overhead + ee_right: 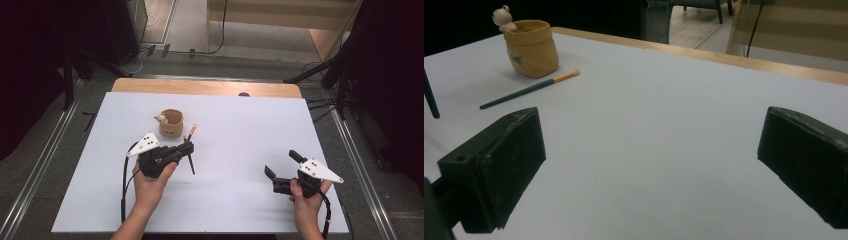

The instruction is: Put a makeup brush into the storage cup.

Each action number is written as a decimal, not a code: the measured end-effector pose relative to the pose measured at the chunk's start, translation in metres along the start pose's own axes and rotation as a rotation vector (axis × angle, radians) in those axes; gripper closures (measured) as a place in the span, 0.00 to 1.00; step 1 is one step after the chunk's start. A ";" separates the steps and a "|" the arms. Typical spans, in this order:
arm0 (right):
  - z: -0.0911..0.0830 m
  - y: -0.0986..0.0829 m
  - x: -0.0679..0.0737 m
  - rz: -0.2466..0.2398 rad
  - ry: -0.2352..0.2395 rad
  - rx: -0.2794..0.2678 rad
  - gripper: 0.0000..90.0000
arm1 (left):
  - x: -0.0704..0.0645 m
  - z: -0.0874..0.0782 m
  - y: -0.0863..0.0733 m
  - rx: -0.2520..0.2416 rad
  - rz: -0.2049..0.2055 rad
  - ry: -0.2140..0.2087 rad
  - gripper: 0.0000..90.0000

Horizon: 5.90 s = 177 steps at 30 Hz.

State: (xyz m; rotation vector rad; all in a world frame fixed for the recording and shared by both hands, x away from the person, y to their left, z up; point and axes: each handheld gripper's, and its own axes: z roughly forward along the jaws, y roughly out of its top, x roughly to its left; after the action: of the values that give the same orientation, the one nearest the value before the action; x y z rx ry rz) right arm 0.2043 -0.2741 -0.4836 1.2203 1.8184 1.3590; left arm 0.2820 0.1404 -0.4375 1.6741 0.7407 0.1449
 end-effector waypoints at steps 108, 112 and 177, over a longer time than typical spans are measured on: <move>-0.033 -0.037 -0.037 0.023 -0.064 0.043 0.00 | 0.097 0.033 0.053 -0.046 0.089 0.367 0.94; -0.032 -0.037 -0.037 0.025 -0.061 0.044 0.00 | 0.099 0.037 0.045 -0.023 0.084 0.370 0.94; -0.033 -0.036 -0.035 0.014 -0.065 0.035 0.00 | 0.057 -0.067 -0.026 -0.010 0.071 0.309 0.00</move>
State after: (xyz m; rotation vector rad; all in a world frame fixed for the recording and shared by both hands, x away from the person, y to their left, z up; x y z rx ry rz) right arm 0.1796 -0.3229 -0.5091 1.2824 1.7993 1.2851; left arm 0.2843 0.2290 -0.4610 1.6884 0.9082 0.4650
